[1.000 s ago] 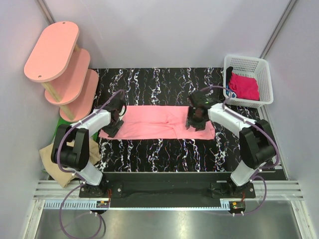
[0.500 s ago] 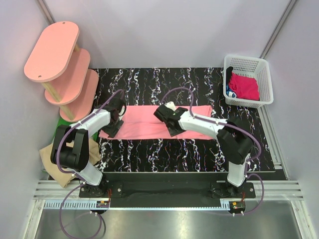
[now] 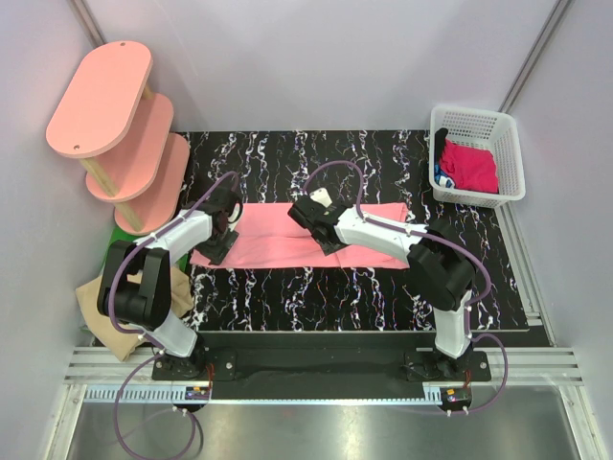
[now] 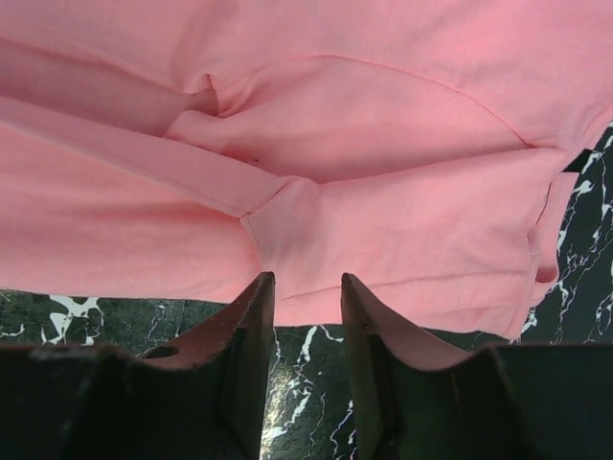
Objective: Fold and stack the t-shirts
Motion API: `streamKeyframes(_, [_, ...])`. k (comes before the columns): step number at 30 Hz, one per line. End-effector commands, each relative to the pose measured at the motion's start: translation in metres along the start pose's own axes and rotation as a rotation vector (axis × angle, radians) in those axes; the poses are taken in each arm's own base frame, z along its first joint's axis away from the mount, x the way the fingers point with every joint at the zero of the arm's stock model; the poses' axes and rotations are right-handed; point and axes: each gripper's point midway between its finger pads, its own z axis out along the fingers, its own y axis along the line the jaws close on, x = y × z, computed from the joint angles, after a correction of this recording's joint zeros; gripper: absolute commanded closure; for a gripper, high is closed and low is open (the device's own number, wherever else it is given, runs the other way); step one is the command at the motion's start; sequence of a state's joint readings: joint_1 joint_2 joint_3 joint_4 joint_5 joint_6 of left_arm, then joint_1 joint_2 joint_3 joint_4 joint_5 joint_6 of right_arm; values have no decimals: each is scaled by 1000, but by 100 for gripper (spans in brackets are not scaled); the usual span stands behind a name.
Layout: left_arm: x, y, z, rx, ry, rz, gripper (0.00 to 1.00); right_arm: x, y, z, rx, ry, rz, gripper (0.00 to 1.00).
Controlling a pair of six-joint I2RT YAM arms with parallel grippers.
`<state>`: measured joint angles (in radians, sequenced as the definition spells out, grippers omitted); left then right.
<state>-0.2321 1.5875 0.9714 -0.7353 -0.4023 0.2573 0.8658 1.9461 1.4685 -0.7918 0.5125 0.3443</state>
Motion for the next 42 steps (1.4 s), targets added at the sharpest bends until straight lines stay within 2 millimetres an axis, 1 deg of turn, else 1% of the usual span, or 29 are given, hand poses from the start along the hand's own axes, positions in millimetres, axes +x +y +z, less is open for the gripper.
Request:
streamKeyframes(1, [-7,-2,2,16,-33,-18,34,-14,-1,-8,19,-35,7,59])
streamKeyframes(3, [-8,-2,2,16,-35,-19,34,-13,5,-8,1,-28,5,59])
streamKeyframes(7, [-6,-4,4,21,-32,-17,34,-17,15,-13,-16,-44,-7,57])
streamKeyframes(10, [-6,-5,4,24,-34,-20,34,-17,23,-13,-25,-44,-22,57])
streamKeyframes(14, [-6,-5,4,22,-35,-18,34,-12,28,-4,-13,-24,-36,57])
streamKeyframes(20, [-6,-2,3,11,-40,-13,34,-7,27,12,43,-9,-64,59])
streamKeyframes(25, [-3,-2,2,9,-40,-11,34,-7,27,24,71,-12,-83,61])
streamKeyframes(28, [-2,-2,2,12,-40,-9,34,-11,26,24,80,-24,-92,64])
streamKeyframes(30, [-1,-3,3,10,-37,-6,34,-13,26,23,81,-27,-98,68])
streamKeyframes(32, [-1,-3,3,13,-35,-7,34,-16,25,22,82,-36,-98,70])
streamKeyframes(38, [-1,-5,3,23,-36,-4,34,-24,19,21,118,-58,-119,71])
streamKeyframes(42, [1,-6,3,27,-35,-4,34,-24,18,26,123,-53,-119,75])
